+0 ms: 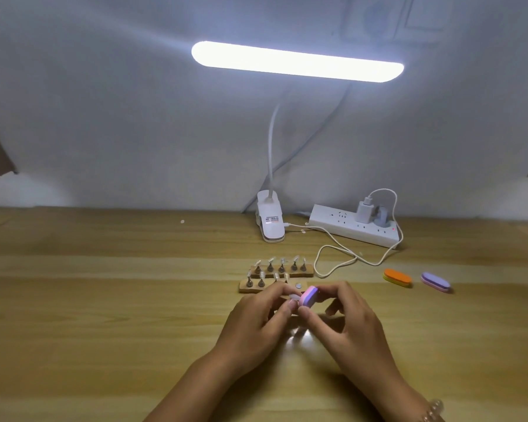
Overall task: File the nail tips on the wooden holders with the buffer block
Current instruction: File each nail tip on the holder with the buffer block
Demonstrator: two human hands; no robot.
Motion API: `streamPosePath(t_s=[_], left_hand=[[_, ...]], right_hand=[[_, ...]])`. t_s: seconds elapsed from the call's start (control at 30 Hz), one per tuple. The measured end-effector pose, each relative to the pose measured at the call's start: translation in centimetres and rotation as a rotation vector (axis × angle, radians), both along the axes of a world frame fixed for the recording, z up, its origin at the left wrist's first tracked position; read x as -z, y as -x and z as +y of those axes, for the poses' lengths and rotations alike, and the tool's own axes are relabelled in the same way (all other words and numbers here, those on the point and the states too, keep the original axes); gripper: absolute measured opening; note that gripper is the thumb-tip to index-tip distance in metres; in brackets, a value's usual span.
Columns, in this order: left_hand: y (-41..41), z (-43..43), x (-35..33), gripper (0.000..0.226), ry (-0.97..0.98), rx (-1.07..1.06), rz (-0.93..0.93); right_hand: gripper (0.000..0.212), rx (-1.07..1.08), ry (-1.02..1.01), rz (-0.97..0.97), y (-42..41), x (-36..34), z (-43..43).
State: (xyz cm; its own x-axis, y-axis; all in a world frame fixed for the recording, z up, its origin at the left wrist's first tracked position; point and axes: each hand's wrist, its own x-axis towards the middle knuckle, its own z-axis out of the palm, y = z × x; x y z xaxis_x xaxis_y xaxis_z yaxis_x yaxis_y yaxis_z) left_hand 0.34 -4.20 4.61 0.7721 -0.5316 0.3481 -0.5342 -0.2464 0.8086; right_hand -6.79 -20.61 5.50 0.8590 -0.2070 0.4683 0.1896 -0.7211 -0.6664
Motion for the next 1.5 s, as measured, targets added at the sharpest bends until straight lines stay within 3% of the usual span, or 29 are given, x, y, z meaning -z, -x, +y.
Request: streamPosePath(t_s=[0.17, 0.3, 0.4, 0.53, 0.67, 0.8, 0.97, 1.03, 1.17, 1.3, 1.4, 1.5], left_hand=[[-0.1, 0.0, 0.0, 0.017, -0.022, 0.012, 0.006], [-0.1, 0.0, 0.1, 0.016, -0.049, -0.013, -0.015], [-0.1, 0.0, 0.1, 0.017, -0.046, -0.005, -0.001], [0.0, 0.0, 0.1, 0.015, -0.051, -0.012, -0.015], [-0.1, 0.0, 0.0, 0.019, -0.034, -0.011, 0.016], [0.0, -0.1, 0.1, 0.019, -0.047, -0.016, -0.011], [0.0, 0.0, 0.0, 0.015, -0.032, -0.014, 0.005], [0.0, 0.0, 0.0, 0.014, -0.036, -0.013, -0.003], [0.0, 0.1, -0.2, 0.015, -0.031, -0.014, 0.029], [0.1, 0.0, 0.0, 0.013, -0.071, -0.026, -0.035], [0.0, 0.0, -0.1, 0.013, -0.065, -0.031, -0.022], [0.1, -0.1, -0.1, 0.013, -0.075, -0.023, -0.028]], right_hand=[[0.03, -0.089, 0.027, -0.018, 0.4, 0.0, 0.4], [0.025, -0.004, -0.002, -0.023, -0.1, 0.2, -0.2], [0.028, -0.095, 0.059, -0.024, 0.5, 0.1, 0.4], [0.026, 0.024, -0.015, -0.049, 0.0, 0.2, -0.2], [0.028, -0.111, 0.058, -0.02, 0.4, 0.1, 0.5], [0.026, 0.004, -0.034, -0.055, 0.1, 0.1, 0.0], [0.03, -0.003, -0.09, -0.066, 0.2, 0.1, 0.1], [0.03, 0.032, -0.062, -0.054, 0.1, 0.1, -0.2], [0.028, -0.106, 0.018, -0.014, 0.5, 0.1, 0.5], [0.028, 0.05, -0.016, -0.042, 0.1, 0.0, -0.1], [0.03, -0.099, 0.09, -0.011, 0.4, 0.1, 0.7], [0.03, 0.005, -0.009, -0.066, 0.4, -0.1, 0.2]])
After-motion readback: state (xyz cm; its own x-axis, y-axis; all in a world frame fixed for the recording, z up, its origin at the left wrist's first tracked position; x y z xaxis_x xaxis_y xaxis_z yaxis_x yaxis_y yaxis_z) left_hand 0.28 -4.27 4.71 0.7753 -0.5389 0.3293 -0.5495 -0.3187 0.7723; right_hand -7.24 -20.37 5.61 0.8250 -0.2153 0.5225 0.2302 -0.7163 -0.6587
